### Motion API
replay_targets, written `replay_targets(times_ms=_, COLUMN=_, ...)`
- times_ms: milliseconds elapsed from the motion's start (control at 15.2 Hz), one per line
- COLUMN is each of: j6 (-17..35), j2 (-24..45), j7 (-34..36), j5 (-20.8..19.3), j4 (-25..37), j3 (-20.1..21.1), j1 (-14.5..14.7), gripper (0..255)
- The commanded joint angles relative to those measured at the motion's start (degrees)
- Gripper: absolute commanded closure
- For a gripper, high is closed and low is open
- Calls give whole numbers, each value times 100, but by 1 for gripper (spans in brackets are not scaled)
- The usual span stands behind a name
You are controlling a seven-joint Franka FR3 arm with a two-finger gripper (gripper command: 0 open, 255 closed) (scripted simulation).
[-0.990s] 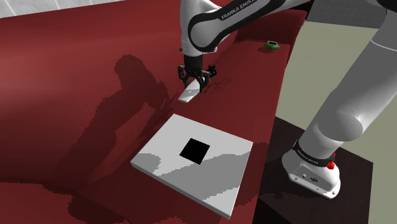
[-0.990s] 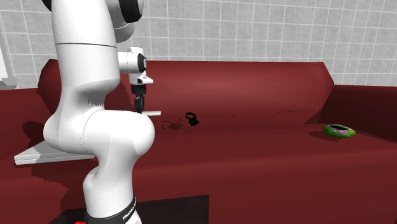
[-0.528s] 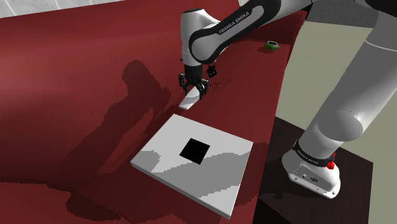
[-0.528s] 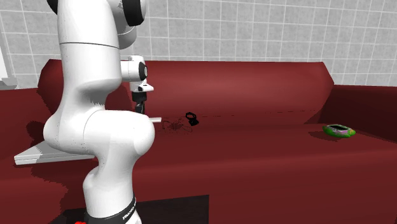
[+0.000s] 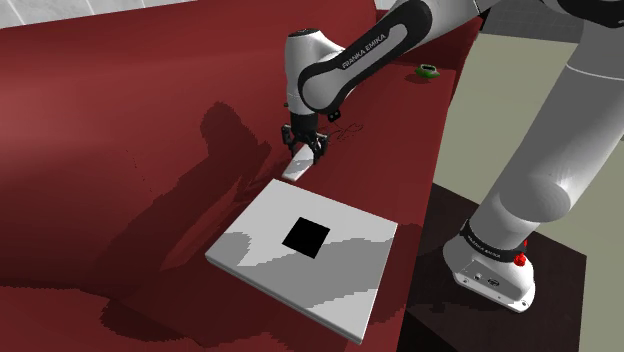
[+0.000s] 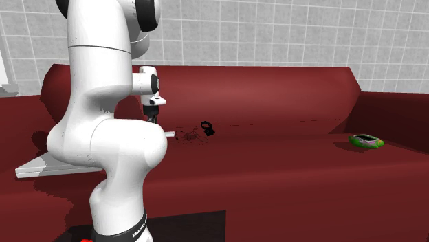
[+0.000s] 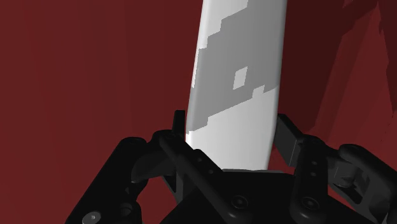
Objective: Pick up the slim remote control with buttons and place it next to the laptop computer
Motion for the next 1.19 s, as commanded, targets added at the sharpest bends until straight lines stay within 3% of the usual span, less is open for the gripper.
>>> replay_targets(times_ms=0, j6=14, j2=4, j7=-1, j5=-2, j4=-6, j3=-1, j1=-1, gripper=255)
replay_targets(times_ms=264, j6=14, j2=4, j7=-1, j5=-2, j4=-6, j3=-2, j1=-1, gripper=255)
replay_targets(times_ms=330, j6=14, j2=4, j7=-1, j5=-3, j4=-6, j3=-1, j1=-1, gripper=0)
replay_targets(times_ms=660, j6=14, j2=4, j7=-1, j5=-2, j4=-7, j3=-2, j1=-1, gripper=0)
replay_targets(times_ms=924, j6=-696, j2=-403, j7=-117, j5=159, j4=316, j3=3, j1=-17, gripper=0)
replay_targets(times_ms=1122, j6=-696, j2=-403, j7=-117, j5=159, j4=316, j3=2, j1=-17, gripper=0)
